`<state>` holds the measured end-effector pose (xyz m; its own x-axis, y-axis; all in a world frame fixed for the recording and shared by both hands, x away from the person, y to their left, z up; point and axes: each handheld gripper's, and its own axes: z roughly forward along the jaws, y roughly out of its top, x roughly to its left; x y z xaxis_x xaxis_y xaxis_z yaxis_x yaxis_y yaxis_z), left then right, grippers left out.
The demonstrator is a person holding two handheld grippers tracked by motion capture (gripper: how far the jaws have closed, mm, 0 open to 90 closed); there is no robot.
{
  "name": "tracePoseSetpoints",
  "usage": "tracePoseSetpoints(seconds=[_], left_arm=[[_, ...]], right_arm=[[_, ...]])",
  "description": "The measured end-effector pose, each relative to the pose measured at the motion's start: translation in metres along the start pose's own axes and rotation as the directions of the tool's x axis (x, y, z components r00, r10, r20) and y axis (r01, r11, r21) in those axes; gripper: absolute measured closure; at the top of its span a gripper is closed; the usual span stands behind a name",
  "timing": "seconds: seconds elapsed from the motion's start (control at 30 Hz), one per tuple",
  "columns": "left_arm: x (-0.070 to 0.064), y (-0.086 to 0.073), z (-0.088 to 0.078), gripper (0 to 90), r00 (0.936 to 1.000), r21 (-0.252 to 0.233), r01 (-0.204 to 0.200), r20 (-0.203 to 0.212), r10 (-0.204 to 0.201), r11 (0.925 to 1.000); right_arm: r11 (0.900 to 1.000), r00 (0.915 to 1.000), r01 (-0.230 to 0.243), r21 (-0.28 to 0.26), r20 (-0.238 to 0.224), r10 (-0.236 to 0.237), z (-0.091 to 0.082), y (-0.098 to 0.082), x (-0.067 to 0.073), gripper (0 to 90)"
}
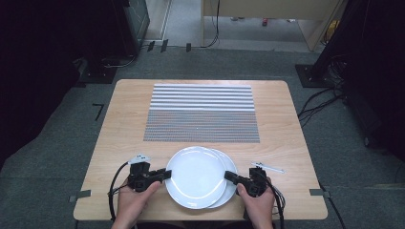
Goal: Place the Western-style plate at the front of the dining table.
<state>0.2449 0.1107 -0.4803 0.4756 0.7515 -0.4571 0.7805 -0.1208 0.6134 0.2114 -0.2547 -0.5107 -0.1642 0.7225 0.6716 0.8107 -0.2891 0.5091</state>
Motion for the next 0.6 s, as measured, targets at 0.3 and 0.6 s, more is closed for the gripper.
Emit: tracePoseSetpoints(seconds=[0.3,0.6], left_arm=[[0.015,0.000,-0.007,75.4,0.9982,-0.013,0.053,0.028,-0.053,0.9985],[0.019,0.000,-0.007,75.8,0.9976,-0.009,0.051,0.047,-0.050,0.9987]], right_arm=[[0.999,0.9992,0.034,0.025,-0.019,-0.034,0.011,-0.006,0.006,82.1],[0.999,0.9998,0.011,0.042,-0.017,-0.010,0.013,-0.006,0.004,77.2]])
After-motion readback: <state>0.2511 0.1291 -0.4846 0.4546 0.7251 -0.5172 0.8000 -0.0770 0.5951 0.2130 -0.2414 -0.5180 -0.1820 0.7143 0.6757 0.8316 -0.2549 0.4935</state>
